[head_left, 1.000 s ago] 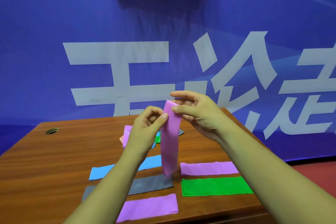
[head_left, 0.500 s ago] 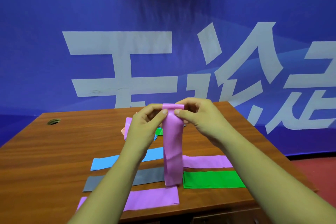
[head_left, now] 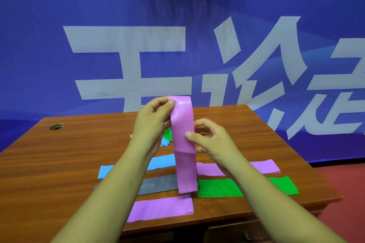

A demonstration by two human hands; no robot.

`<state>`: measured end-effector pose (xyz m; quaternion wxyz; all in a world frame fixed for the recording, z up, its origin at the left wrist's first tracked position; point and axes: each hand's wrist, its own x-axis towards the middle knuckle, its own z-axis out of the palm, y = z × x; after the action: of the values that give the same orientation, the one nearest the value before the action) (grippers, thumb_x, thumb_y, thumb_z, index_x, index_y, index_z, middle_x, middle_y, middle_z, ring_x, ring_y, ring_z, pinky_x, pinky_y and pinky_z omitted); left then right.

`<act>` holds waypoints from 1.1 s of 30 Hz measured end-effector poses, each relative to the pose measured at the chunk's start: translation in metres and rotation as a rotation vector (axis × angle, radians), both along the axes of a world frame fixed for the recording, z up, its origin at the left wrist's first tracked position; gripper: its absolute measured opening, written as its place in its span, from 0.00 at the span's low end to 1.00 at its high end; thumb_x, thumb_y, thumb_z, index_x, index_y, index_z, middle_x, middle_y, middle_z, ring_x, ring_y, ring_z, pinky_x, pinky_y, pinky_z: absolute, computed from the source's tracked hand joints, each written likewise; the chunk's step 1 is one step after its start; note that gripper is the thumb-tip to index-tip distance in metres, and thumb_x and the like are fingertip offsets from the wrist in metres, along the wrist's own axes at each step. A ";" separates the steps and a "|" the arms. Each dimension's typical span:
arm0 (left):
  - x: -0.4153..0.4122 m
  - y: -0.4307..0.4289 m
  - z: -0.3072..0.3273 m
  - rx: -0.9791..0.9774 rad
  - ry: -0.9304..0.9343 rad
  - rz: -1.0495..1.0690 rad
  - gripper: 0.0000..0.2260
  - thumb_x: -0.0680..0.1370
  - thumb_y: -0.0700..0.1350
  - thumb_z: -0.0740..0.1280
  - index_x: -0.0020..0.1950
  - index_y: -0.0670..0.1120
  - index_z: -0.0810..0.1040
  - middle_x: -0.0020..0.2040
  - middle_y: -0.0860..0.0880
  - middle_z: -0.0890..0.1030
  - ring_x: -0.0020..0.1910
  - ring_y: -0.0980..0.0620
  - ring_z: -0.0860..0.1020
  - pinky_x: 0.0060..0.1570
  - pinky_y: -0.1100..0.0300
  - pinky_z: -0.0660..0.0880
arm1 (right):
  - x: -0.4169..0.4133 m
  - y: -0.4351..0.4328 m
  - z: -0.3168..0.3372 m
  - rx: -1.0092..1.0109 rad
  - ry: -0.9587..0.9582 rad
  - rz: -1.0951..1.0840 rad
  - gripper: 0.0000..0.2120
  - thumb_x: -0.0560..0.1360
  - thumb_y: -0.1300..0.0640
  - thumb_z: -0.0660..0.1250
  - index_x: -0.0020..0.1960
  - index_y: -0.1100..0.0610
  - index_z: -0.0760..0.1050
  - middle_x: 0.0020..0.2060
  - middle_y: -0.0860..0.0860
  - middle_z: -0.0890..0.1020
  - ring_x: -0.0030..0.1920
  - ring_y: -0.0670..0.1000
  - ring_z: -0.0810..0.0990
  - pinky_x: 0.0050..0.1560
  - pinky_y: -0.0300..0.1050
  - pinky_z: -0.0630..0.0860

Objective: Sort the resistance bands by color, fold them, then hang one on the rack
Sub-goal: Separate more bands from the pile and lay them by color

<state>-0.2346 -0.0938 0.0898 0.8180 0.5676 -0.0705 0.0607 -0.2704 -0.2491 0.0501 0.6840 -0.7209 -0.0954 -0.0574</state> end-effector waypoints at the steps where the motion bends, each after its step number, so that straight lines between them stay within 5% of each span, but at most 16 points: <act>1: 0.001 0.000 -0.001 0.016 -0.001 0.012 0.06 0.79 0.39 0.68 0.55 0.41 0.80 0.47 0.42 0.82 0.46 0.48 0.79 0.45 0.57 0.79 | -0.001 0.000 -0.005 -0.040 0.008 0.024 0.03 0.75 0.61 0.72 0.48 0.59 0.81 0.41 0.55 0.82 0.41 0.51 0.78 0.43 0.55 0.79; 4: 0.002 0.000 -0.005 0.035 0.020 0.027 0.08 0.79 0.40 0.67 0.57 0.39 0.79 0.48 0.41 0.82 0.47 0.47 0.79 0.51 0.53 0.77 | -0.002 0.001 -0.015 -0.088 0.020 0.035 0.04 0.75 0.58 0.72 0.44 0.59 0.83 0.35 0.53 0.79 0.38 0.51 0.75 0.43 0.55 0.76; 10: -0.003 0.001 -0.015 0.123 0.082 -0.189 0.16 0.81 0.50 0.63 0.54 0.38 0.80 0.46 0.43 0.82 0.45 0.47 0.80 0.49 0.54 0.76 | 0.006 0.002 0.015 0.173 0.055 -0.050 0.13 0.76 0.61 0.70 0.50 0.72 0.77 0.42 0.61 0.79 0.44 0.55 0.77 0.46 0.54 0.77; 16: -0.011 0.005 -0.016 0.475 -0.187 -0.158 0.07 0.76 0.38 0.70 0.54 0.40 0.81 0.45 0.46 0.85 0.45 0.55 0.81 0.48 0.61 0.79 | 0.012 -0.005 0.043 0.222 0.143 -0.063 0.13 0.78 0.62 0.67 0.55 0.72 0.77 0.48 0.69 0.82 0.44 0.59 0.81 0.52 0.56 0.79; 22: -0.005 0.001 -0.015 0.314 -0.160 -0.076 0.09 0.75 0.36 0.71 0.55 0.38 0.79 0.49 0.36 0.83 0.46 0.47 0.80 0.51 0.50 0.77 | 0.003 -0.011 0.045 0.216 0.157 0.083 0.13 0.78 0.57 0.67 0.54 0.68 0.79 0.43 0.59 0.83 0.44 0.56 0.82 0.51 0.51 0.77; 26: -0.001 -0.001 -0.014 0.281 -0.120 -0.026 0.08 0.75 0.39 0.72 0.54 0.42 0.80 0.45 0.44 0.83 0.44 0.50 0.79 0.46 0.56 0.75 | -0.005 -0.015 0.035 0.079 0.163 0.144 0.03 0.77 0.64 0.67 0.46 0.63 0.79 0.34 0.50 0.82 0.34 0.46 0.80 0.45 0.45 0.79; 30: -0.004 0.000 -0.016 0.249 -0.042 -0.148 0.11 0.76 0.47 0.72 0.54 0.43 0.80 0.47 0.47 0.82 0.47 0.51 0.79 0.51 0.52 0.76 | -0.001 -0.015 0.039 0.084 0.114 -0.016 0.04 0.76 0.66 0.68 0.48 0.68 0.78 0.40 0.59 0.79 0.42 0.54 0.79 0.41 0.46 0.81; 33: -0.010 0.006 -0.024 0.481 -0.042 -0.332 0.15 0.73 0.56 0.72 0.48 0.44 0.81 0.42 0.49 0.78 0.43 0.51 0.75 0.47 0.52 0.72 | 0.005 -0.014 0.050 0.209 0.106 -0.092 0.01 0.76 0.66 0.67 0.47 0.62 0.78 0.42 0.60 0.80 0.43 0.56 0.79 0.45 0.52 0.79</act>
<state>-0.2450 -0.0874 0.0656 0.6571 0.7245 -0.1917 -0.0809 -0.2659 -0.2633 0.1004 0.7563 -0.6512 -0.0193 -0.0603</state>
